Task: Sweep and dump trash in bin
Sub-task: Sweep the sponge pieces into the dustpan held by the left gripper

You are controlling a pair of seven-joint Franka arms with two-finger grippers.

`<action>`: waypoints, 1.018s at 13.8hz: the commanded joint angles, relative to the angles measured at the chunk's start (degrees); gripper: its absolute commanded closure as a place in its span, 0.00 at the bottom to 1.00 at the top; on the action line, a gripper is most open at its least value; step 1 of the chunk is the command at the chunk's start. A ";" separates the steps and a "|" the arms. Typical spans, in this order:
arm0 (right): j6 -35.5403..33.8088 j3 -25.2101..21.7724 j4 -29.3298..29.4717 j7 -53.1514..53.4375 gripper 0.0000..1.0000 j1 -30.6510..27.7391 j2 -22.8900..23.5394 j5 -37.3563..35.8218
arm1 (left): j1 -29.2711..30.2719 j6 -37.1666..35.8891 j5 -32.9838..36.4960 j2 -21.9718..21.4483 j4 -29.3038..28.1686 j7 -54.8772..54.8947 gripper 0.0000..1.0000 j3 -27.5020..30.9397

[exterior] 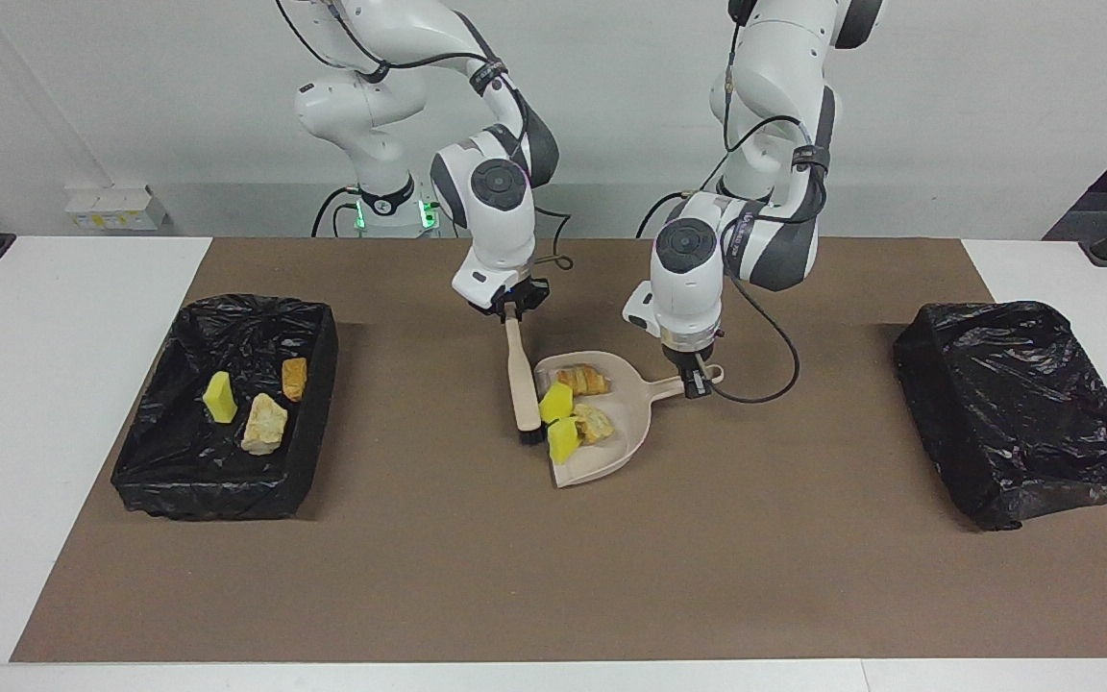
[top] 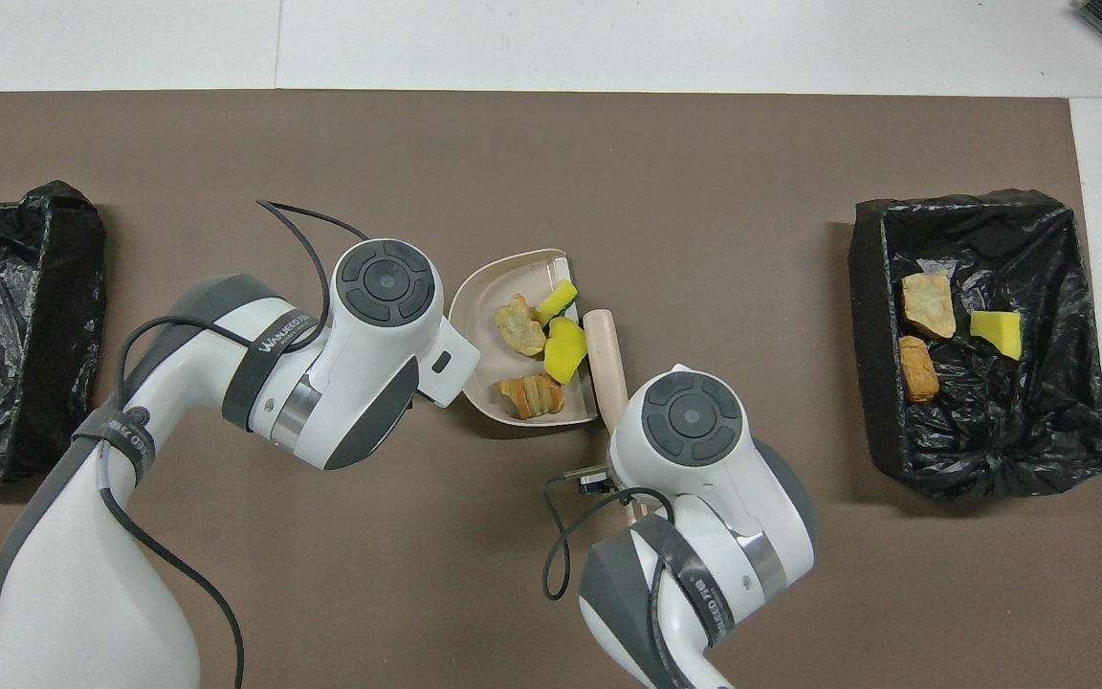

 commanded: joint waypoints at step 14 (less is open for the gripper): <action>-1.55 0.10 -0.13 9.24 1.00 6.56 -2.18 1.84 | 3.83 8.75 -3.54 -1.18 -5.43 7.12 1.00 0.14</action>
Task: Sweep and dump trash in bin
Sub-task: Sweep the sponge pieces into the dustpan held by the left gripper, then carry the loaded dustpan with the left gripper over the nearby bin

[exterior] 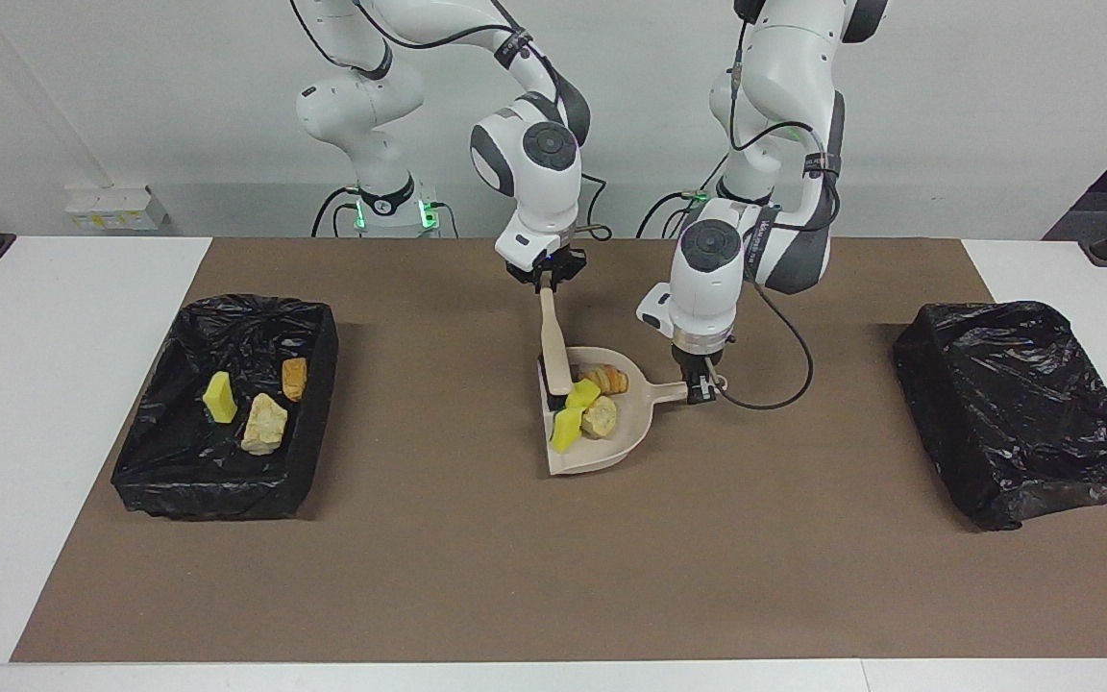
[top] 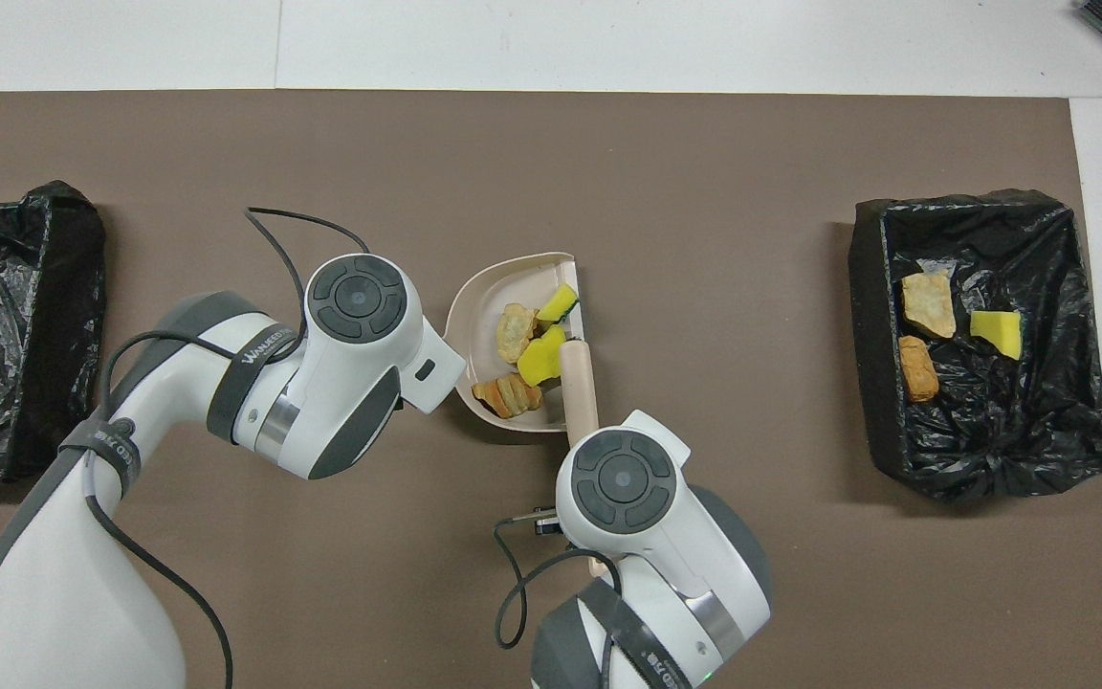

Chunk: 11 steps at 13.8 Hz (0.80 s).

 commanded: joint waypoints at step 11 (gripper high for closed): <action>-5.59 -0.61 1.44 2.37 1.00 -2.35 -6.09 0.47 | 4.74 5.07 -8.20 0.30 -1.63 5.56 1.00 -0.14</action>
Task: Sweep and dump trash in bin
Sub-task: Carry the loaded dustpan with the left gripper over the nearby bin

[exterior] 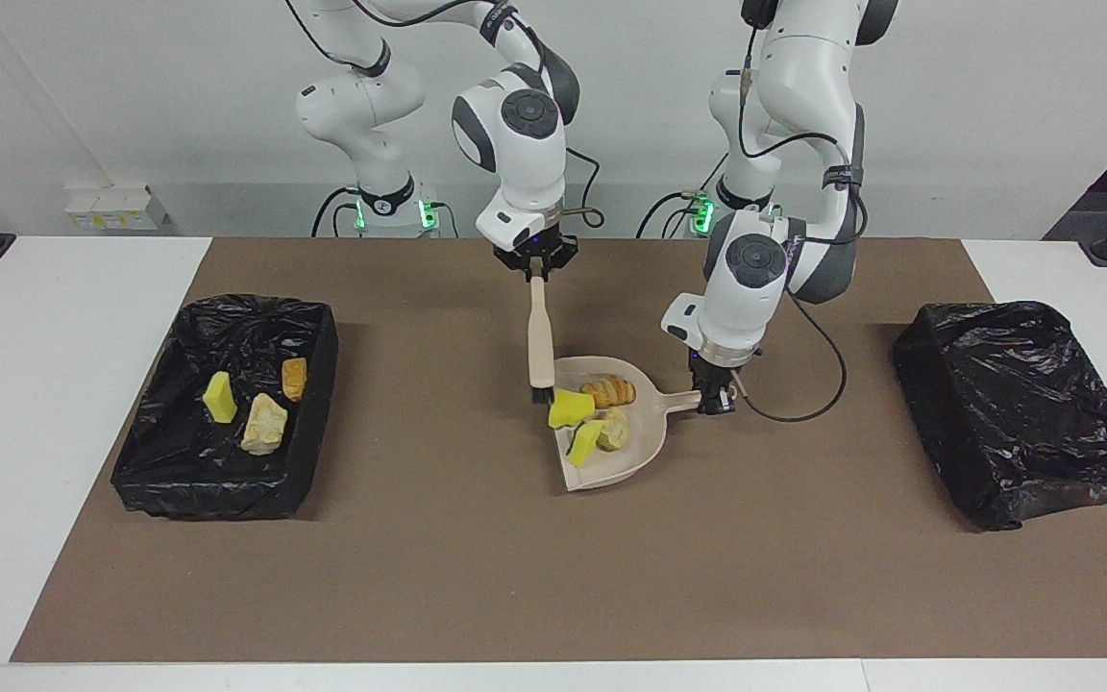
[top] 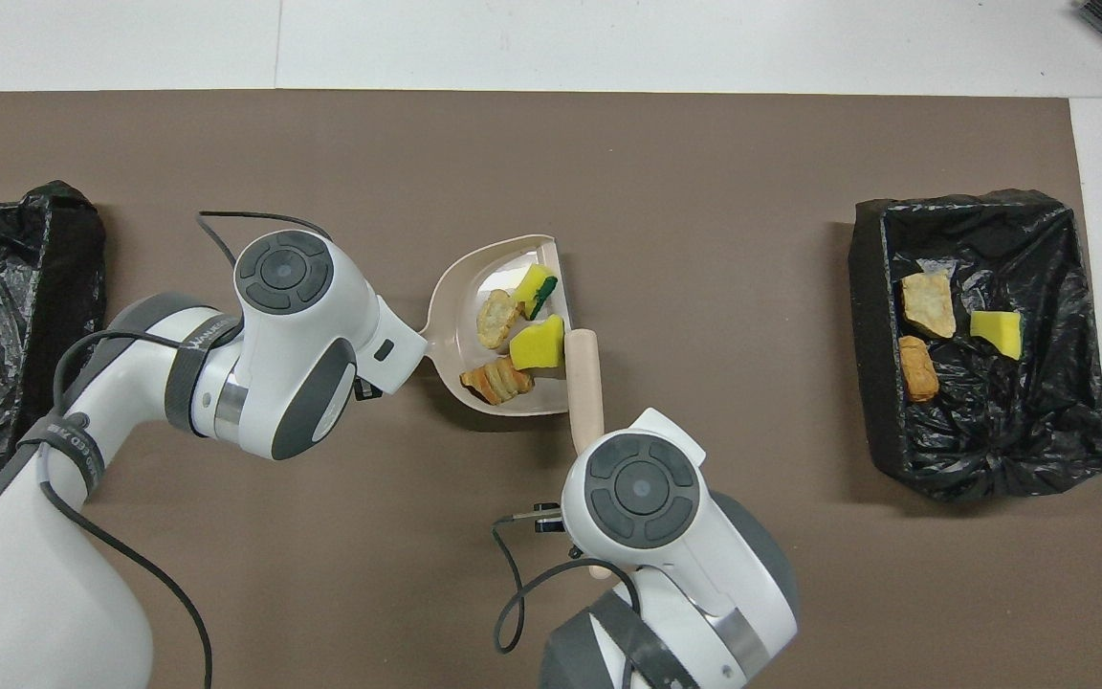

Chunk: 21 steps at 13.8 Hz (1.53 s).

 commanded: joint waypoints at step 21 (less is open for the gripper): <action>1.12 1.51 8.40 15.70 1.00 4.13 3.71 4.18 | 29.06 -25.70 -4.43 -0.57 21.51 36.98 1.00 0.18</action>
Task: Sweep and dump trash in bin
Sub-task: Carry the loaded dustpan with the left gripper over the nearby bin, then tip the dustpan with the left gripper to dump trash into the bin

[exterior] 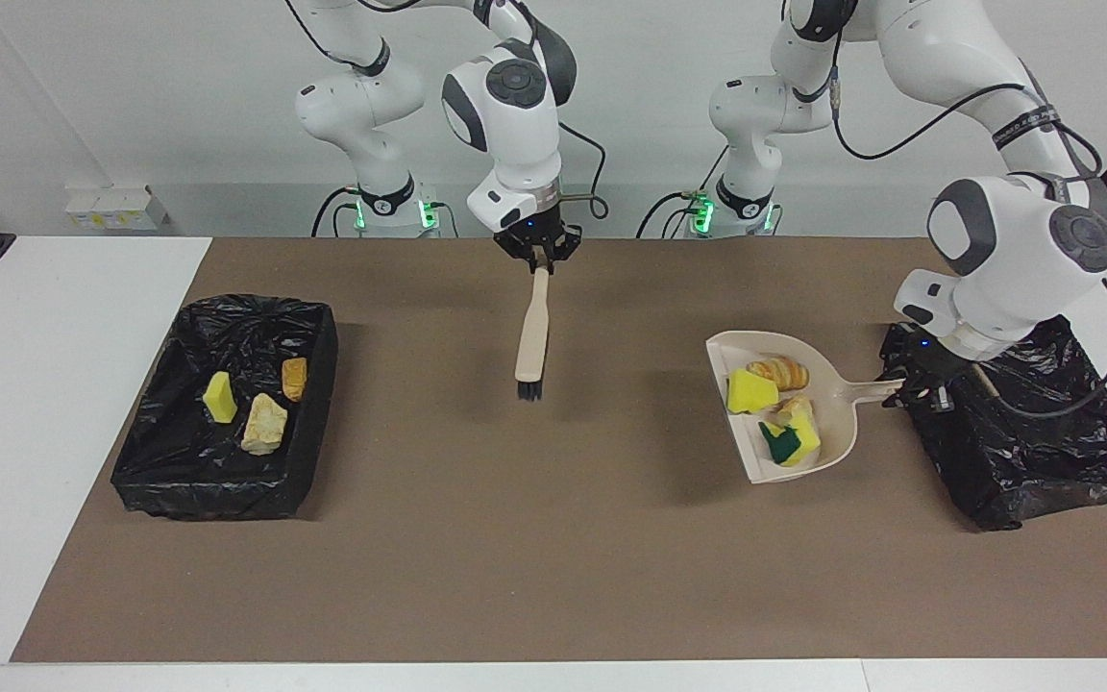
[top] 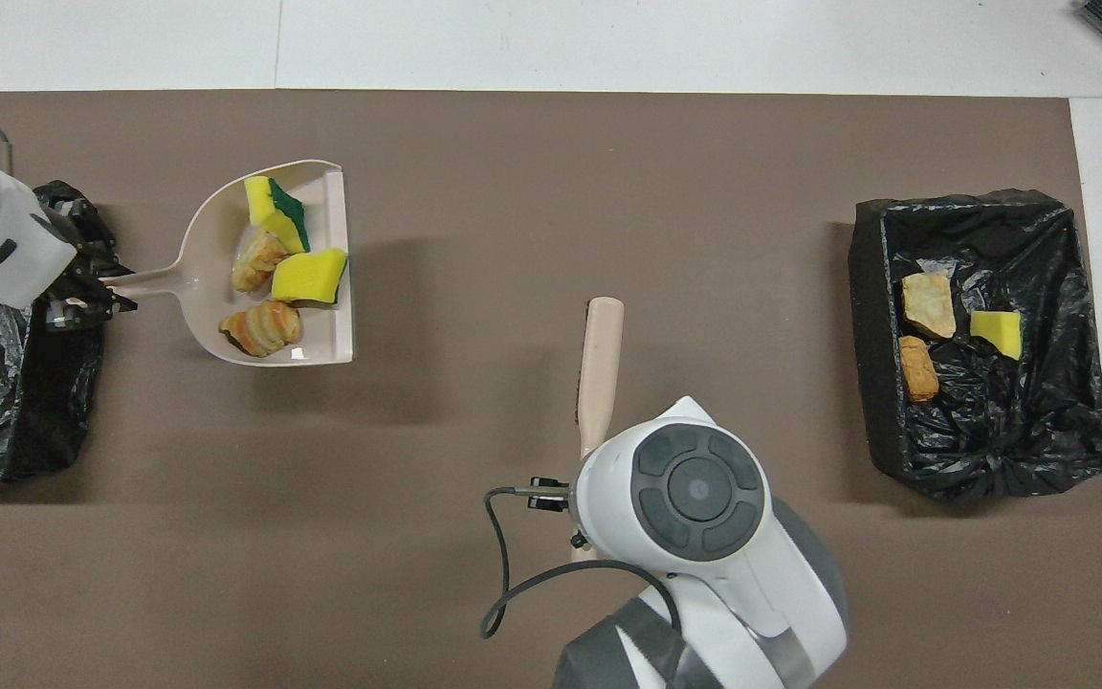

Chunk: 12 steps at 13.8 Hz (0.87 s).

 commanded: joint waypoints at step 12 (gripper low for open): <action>2.10 0.95 1.31 2.39 1.00 15.50 11.34 -0.46 | 22.30 -2.41 8.73 0.40 9.44 20.77 1.00 0.16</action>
